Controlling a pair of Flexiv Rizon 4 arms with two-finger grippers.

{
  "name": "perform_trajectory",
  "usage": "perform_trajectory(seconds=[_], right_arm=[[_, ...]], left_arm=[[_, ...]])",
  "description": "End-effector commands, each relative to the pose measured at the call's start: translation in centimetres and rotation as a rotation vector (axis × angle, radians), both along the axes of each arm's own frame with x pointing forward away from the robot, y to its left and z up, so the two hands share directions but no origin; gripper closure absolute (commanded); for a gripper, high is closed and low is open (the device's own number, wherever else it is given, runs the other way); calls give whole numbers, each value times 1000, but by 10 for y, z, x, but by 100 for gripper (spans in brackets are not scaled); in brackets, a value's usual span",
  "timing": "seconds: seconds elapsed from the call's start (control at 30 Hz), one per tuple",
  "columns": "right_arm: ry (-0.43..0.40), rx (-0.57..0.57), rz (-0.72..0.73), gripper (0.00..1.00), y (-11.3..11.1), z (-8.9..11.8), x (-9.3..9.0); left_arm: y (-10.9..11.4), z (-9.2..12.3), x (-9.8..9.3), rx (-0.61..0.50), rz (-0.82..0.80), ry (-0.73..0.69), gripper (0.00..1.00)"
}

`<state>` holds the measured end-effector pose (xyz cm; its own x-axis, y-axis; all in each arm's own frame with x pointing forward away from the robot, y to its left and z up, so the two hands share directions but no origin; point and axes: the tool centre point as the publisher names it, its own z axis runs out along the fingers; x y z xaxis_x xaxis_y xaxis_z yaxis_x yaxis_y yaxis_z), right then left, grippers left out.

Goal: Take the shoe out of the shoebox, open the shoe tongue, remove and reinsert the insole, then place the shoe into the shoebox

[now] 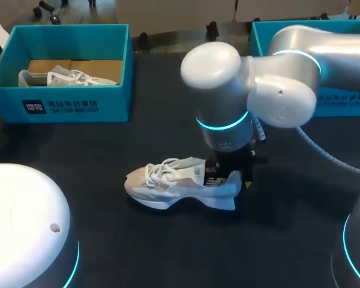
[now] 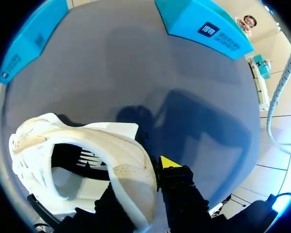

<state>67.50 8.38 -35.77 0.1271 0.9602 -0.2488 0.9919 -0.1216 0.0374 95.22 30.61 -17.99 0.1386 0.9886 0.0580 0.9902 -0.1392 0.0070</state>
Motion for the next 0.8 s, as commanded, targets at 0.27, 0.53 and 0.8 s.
perform_trajectory(seconds=[0.27,0.53,0.8], right_arm=[[-4,27,-7,100,-2,-17,-8],[3,30,-9,100,-2,-25,-5],[5,38,-26,100,-4,-34,-4]], left_arm=[[0,0,-1,1,0,-2,0],[0,0,-1,1,0,-2,0],[0,0,-1,1,0,-2,0]])
